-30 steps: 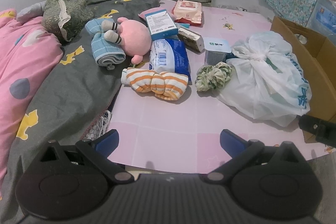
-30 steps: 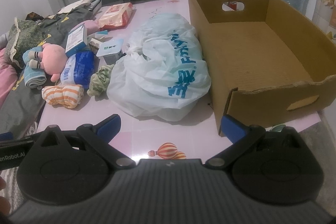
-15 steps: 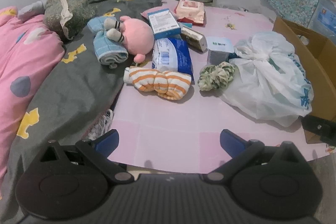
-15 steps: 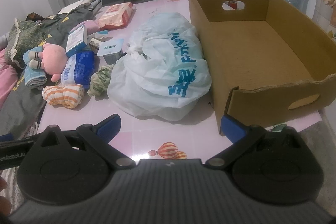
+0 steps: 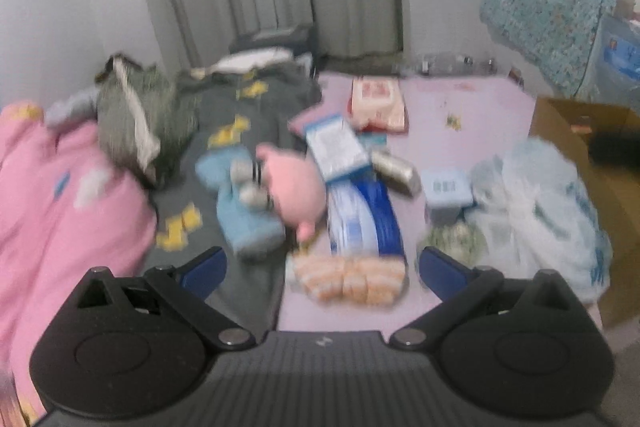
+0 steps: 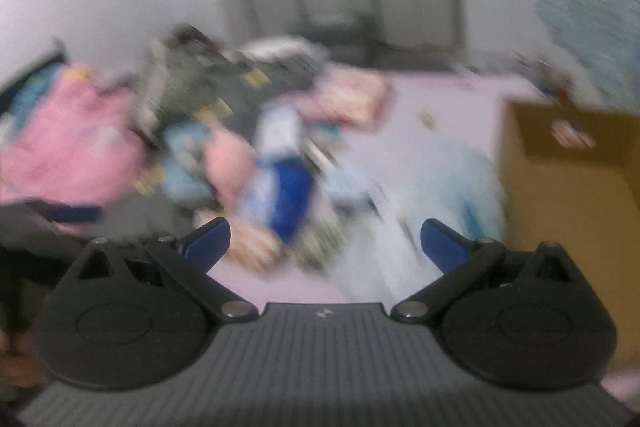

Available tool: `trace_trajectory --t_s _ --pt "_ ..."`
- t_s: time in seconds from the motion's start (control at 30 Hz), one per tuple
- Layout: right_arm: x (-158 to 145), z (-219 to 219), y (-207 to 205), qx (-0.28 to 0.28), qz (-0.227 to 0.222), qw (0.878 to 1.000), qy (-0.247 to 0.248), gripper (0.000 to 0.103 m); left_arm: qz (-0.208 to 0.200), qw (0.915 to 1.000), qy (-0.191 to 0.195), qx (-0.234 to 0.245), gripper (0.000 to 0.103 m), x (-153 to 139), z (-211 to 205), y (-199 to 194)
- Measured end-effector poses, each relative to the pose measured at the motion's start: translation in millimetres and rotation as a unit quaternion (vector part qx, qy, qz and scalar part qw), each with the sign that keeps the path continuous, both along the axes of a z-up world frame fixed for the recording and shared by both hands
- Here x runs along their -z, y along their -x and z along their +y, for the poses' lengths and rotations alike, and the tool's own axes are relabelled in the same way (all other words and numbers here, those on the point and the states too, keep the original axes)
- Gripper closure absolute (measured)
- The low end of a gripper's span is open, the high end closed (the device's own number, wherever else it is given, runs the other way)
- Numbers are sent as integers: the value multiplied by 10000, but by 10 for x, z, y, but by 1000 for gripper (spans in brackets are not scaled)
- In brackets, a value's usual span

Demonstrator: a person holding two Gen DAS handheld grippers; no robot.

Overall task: Organize soft objects
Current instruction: 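Reach and grasp the blue-and-white medicine box with the right gripper, then carry the medicine box with the right gripper into the cardboard box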

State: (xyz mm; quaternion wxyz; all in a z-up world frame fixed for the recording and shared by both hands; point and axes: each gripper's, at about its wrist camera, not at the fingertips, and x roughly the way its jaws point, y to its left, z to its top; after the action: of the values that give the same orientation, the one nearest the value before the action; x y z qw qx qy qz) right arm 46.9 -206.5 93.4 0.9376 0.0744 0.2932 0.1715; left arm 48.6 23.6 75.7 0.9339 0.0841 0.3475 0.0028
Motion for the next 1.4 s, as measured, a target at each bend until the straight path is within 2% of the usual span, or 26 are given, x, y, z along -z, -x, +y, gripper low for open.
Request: trace_trajectory --t_s 0.03,0.13,0.23,0.3,0.43,0.53,0.67,0.73,0.8,0.93,1.03,1.2,1.27,1.4 --pt "-145 -15 -159 -201 -87 9996 -165 1 -43 10000 -11 47 0 -43 -11 -72" --pt "-389 72 -676 -482 50 9986 -186 1 -6 9999 73 148 0 -102 -19 -358" --pt "-346 230 -1282 -813 360 9960 -52 1 59 9996 186 208 0 -16 3 -658" --pt "-197 305 -1695 -917 704 9932 -149 1 190 9988 343 294 0 88 39 -900" --pt "263 466 -2441 -975 1596 9797 -723 2 472 9967 566 342 0 333 129 -1380" --pt "614 625 -2849 -1024 2043 9703 -793 11 576 9959 539 441 3 466 164 -1731" --pt "1053 765 -3375 -1036 2758 9499 -1046 34 908 9905 825 620 7 600 232 -2219" --pt "1214 794 -3563 -1031 2979 9419 -1156 42 1127 9867 929 713 7 666 239 -2441" --pt "1345 813 -3722 -1011 3139 9356 -1261 50 1345 9841 843 795 7 749 204 -2646" --pt "1561 839 -3953 -1038 3414 9221 -1499 56 1776 9790 590 809 7 931 156 -2959" --pt "1678 854 -4042 -1054 3553 9154 -1570 58 2049 9730 702 794 8 1031 186 -3119" --pt "1858 909 -4134 -1123 3759 9051 -1639 66 2236 9677 901 737 13 1161 215 -3239" --pt "1936 922 -4155 -1142 3852 8988 -1753 68 2244 9676 957 647 14 1204 228 -3256" --pt "1966 931 -4159 -1120 3903 8945 -1871 72 2183 9693 1005 511 17 1170 250 -3255"
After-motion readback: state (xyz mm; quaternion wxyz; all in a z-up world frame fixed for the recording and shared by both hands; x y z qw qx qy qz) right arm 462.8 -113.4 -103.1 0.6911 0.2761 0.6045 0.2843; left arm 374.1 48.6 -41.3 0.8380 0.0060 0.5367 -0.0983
